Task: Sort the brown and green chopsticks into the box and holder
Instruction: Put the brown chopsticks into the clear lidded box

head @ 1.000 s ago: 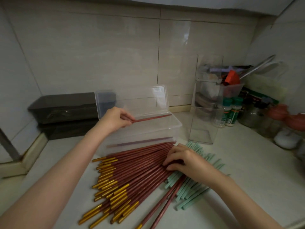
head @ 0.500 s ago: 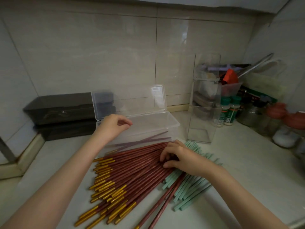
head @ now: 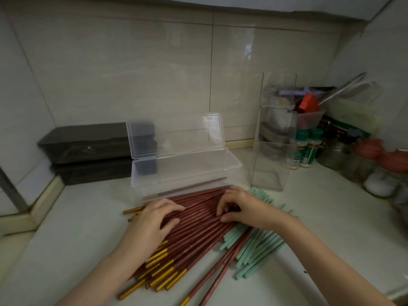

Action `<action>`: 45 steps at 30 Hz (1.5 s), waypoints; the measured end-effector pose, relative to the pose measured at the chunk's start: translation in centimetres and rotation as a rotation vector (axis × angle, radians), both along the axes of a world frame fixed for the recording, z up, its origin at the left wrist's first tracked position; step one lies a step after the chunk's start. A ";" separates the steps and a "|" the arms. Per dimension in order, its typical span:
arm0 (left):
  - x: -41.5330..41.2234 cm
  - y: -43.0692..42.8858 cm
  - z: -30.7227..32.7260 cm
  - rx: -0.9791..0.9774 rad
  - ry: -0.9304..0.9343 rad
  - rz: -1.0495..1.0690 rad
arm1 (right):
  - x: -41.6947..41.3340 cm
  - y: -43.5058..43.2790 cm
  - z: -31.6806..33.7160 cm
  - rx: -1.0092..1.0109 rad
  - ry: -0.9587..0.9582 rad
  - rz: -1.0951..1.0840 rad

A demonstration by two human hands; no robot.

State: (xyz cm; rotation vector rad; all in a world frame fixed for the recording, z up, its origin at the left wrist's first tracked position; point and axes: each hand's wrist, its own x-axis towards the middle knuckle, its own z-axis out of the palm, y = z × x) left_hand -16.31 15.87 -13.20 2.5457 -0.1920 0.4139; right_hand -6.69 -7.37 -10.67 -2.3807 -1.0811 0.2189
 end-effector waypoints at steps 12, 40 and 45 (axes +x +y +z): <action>1.0 0.7 -0.8 -0.219 0.034 0.019 | 2.7 -0.5 8.4 0.388 -0.288 -0.241; 1.6 0.7 4.2 -0.308 -0.131 0.021 | -2.3 -1.1 -0.3 0.196 -0.094 0.014; 5.3 1.3 8.2 -0.226 -0.097 0.035 | -2.1 -0.6 -0.5 0.095 -0.081 0.028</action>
